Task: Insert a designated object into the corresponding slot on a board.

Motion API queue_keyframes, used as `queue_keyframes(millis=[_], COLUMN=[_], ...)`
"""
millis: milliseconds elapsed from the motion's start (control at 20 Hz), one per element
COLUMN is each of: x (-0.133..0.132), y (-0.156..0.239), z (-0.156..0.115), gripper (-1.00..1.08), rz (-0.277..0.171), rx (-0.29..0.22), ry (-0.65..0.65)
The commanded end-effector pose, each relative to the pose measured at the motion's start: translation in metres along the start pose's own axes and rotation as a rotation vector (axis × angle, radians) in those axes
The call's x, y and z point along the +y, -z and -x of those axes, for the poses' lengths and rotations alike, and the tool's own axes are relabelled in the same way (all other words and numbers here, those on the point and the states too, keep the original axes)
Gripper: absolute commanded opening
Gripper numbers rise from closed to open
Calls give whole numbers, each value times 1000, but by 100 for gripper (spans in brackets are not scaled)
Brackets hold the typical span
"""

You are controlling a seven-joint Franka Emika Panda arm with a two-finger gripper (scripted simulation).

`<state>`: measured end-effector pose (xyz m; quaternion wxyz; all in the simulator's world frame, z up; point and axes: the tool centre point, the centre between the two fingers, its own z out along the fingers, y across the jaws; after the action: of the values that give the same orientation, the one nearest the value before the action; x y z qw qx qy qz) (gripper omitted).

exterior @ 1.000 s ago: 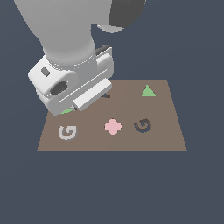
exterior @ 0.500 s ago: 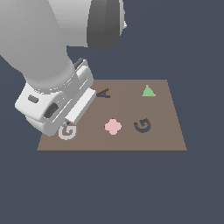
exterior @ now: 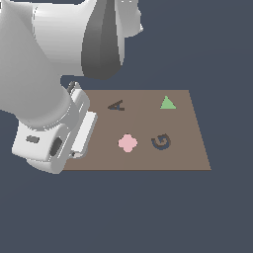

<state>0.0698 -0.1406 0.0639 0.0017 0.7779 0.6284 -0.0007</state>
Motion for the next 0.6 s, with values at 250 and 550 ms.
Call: queue_keyframes(millis=[250, 550], x=[19, 26], y=[-10, -14], z=[2, 2], gripper=[100, 100], rz=[-1, -1], rx=[3, 3], ry=[126, 171])
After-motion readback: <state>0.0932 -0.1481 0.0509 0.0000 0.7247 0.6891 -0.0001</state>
